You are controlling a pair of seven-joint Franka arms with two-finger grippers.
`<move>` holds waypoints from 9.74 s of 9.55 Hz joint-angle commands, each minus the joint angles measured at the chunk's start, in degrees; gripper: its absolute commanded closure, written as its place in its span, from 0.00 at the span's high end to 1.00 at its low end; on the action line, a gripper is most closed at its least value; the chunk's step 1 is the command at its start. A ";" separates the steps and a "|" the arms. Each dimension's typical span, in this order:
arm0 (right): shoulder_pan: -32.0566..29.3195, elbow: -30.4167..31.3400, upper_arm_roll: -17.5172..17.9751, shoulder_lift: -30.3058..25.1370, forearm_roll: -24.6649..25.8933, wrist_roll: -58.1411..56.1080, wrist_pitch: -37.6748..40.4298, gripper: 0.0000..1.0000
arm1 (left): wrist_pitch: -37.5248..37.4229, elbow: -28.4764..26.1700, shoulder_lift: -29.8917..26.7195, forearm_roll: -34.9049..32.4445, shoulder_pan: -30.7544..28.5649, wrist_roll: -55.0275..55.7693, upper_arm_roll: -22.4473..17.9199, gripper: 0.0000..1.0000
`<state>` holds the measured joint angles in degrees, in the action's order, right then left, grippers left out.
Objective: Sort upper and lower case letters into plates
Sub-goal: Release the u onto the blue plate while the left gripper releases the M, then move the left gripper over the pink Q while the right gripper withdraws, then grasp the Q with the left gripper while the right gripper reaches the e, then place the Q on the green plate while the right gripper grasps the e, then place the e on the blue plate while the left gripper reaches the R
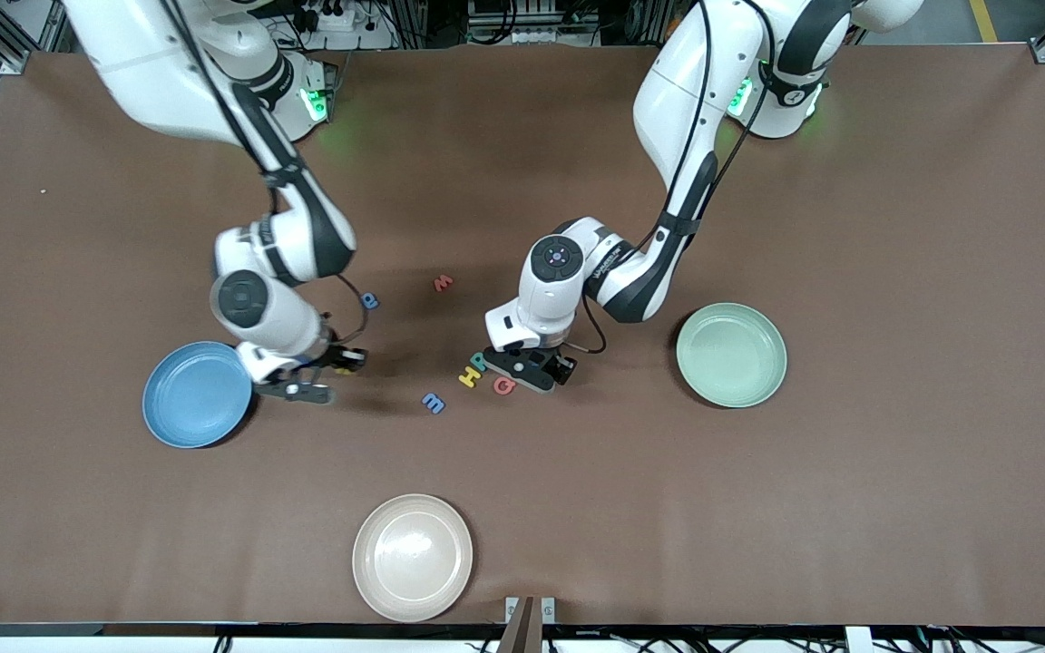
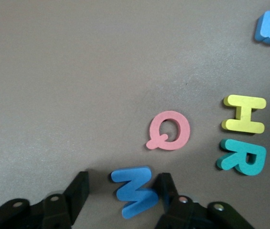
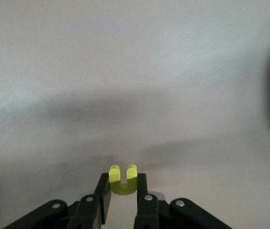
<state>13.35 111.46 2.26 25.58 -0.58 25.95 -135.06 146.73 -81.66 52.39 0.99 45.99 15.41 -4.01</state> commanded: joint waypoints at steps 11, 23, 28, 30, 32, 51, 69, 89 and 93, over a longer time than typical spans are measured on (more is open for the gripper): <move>-14.84 1.13 -0.85 -7.21 8.40 -13.47 9.81 1.00 | -25.61 -6.19 -16.33 -0.81 -15.37 -26.14 -1.70 0.18; -14.31 -0.01 5.30 -7.30 6.38 -13.12 10.87 1.00 | -22.47 -4.26 -14.81 7.79 -17.02 -26.41 3.13 1.00; -11.59 0.16 5.48 -7.21 2.16 -12.24 9.81 1.00 | 5.62 -0.34 -6.10 8.59 -6.90 -4.56 2.96 1.00; -11.59 -0.01 5.39 -7.04 2.16 -12.24 9.38 1.00 | 11.54 -0.16 -3.37 8.33 -4.43 6.07 2.69 1.00; -11.24 -0.80 5.39 -6.95 2.08 -12.24 9.29 1.00 | 13.40 -0.25 -1.43 1.18 -2.84 4.13 -0.02 1.00; -9.93 -0.63 5.39 -5.63 2.08 -12.15 8.67 1.00 | 22.19 -1.57 4.21 -5.29 0.15 -15.94 0.93 0.93; -6.75 -12.14 5.39 3.42 2.43 -20.94 7.70 1.00 | 21.84 -2.89 2.98 -5.21 -0.12 -13.47 1.02 0.41; 5.37 -31.91 5.30 23.54 5.68 -23.05 4.98 1.00 | -6.09 -42.08 -33.23 -5.38 -47.12 -56.88 19.83 0.42; 7.66 -32.18 5.21 25.13 5.77 -22.35 4.54 1.00 | -7.07 -37.28 -30.44 -5.38 -42.50 -49.00 20.27 1.00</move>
<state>20.03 81.41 7.65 48.98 4.52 3.30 -131.01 140.67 -121.57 20.92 -3.45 1.37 -37.19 16.04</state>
